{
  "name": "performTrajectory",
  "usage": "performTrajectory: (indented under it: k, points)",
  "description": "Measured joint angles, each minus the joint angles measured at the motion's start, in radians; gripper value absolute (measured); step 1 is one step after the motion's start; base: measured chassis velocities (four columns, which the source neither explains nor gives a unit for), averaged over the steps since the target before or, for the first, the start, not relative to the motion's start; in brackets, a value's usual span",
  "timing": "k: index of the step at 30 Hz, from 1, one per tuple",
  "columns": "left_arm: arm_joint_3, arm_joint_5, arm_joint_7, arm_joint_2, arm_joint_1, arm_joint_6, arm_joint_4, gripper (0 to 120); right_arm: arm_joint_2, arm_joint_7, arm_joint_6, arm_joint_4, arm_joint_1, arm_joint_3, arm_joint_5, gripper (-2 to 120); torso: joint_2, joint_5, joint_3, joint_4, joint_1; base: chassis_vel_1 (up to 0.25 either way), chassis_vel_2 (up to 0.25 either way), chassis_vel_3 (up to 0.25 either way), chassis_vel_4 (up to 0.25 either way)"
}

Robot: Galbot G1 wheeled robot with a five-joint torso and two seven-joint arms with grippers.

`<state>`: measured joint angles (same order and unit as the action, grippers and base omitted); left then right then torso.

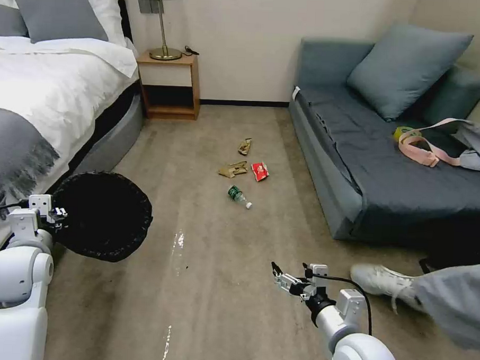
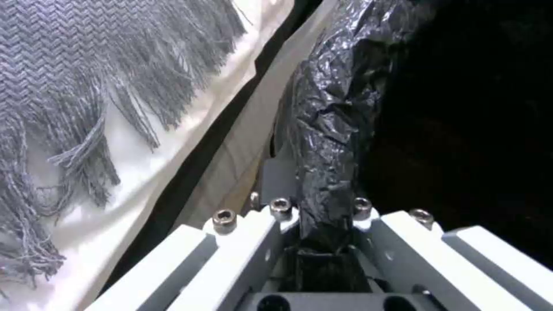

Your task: Pick up the trash bin, then pick up the garbage on the floor and place it into the trash bin.

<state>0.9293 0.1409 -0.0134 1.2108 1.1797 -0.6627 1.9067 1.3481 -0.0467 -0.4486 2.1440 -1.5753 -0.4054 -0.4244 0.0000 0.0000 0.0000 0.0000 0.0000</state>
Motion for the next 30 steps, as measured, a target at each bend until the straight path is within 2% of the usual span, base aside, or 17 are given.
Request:
performTrajectory:
  k: [9,30]
  points:
    - [0.001,0.005,0.004,0.006,0.002,0.007,-0.006,1,0.001,0.004,0.006,-0.003,-0.006,0.007,0.011,100,0.000,0.0000,0.000,-0.0001,0.000,0.000,0.000,0.000,0.000]
    - [0.006,0.016,0.004,0.020,0.008,0.015,-0.008,1,0.000,0.008,0.017,-0.021,-0.007,0.019,0.019,100,0.000,0.0000,0.000,0.0001,0.000,-0.056,0.058,0.058,-0.059]
